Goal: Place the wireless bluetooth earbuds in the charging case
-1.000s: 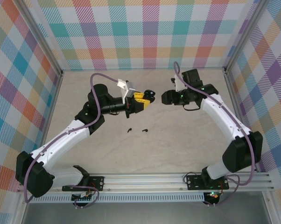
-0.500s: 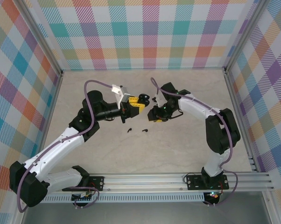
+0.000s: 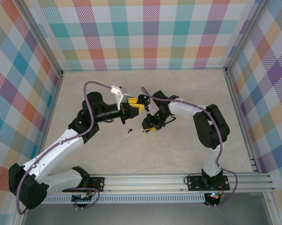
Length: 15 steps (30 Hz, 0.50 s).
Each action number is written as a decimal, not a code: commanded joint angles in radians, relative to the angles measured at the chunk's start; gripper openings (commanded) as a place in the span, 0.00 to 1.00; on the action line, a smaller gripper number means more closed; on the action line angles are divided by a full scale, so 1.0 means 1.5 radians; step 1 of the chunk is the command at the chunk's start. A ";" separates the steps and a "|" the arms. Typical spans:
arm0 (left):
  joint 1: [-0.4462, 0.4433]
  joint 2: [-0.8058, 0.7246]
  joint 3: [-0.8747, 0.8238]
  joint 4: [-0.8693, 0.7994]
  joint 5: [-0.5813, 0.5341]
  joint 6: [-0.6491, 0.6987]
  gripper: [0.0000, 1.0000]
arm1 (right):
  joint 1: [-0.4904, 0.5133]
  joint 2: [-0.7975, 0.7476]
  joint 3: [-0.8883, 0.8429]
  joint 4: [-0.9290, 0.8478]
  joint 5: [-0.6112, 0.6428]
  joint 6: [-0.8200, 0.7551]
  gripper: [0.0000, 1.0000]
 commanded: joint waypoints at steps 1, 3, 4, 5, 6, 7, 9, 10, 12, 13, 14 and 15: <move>-0.008 -0.012 -0.007 0.010 -0.001 -0.004 0.12 | 0.011 0.022 0.002 0.015 -0.007 0.017 0.38; -0.008 -0.013 -0.008 0.009 -0.003 -0.003 0.12 | 0.013 0.033 0.005 0.017 0.002 0.023 0.37; -0.008 -0.014 -0.008 0.007 -0.004 -0.002 0.12 | 0.014 0.038 0.007 0.017 0.007 0.025 0.37; -0.007 -0.014 -0.007 0.007 -0.004 -0.002 0.12 | 0.014 0.042 0.008 0.019 0.014 0.029 0.37; -0.008 -0.013 -0.008 0.006 -0.004 -0.002 0.12 | 0.014 0.045 0.009 0.021 0.020 0.031 0.37; -0.008 -0.014 -0.009 0.006 -0.005 -0.002 0.12 | 0.014 0.048 0.011 0.020 0.026 0.033 0.37; -0.008 -0.012 -0.008 0.006 -0.006 -0.002 0.12 | 0.014 0.056 0.016 0.019 0.039 0.039 0.37; -0.007 -0.011 -0.009 0.006 -0.006 -0.002 0.12 | 0.014 0.060 0.019 0.016 0.044 0.040 0.37; -0.008 -0.011 -0.009 0.005 -0.007 -0.002 0.12 | 0.015 0.066 0.024 0.011 0.062 0.042 0.37; -0.008 -0.011 -0.008 0.005 -0.007 -0.002 0.12 | 0.016 0.069 0.025 0.010 0.070 0.044 0.37; -0.008 -0.011 -0.010 0.004 -0.008 -0.002 0.12 | 0.017 0.070 0.028 0.010 0.077 0.046 0.36; -0.008 -0.012 -0.010 0.004 -0.008 -0.002 0.12 | 0.016 0.072 0.030 0.012 0.082 0.047 0.36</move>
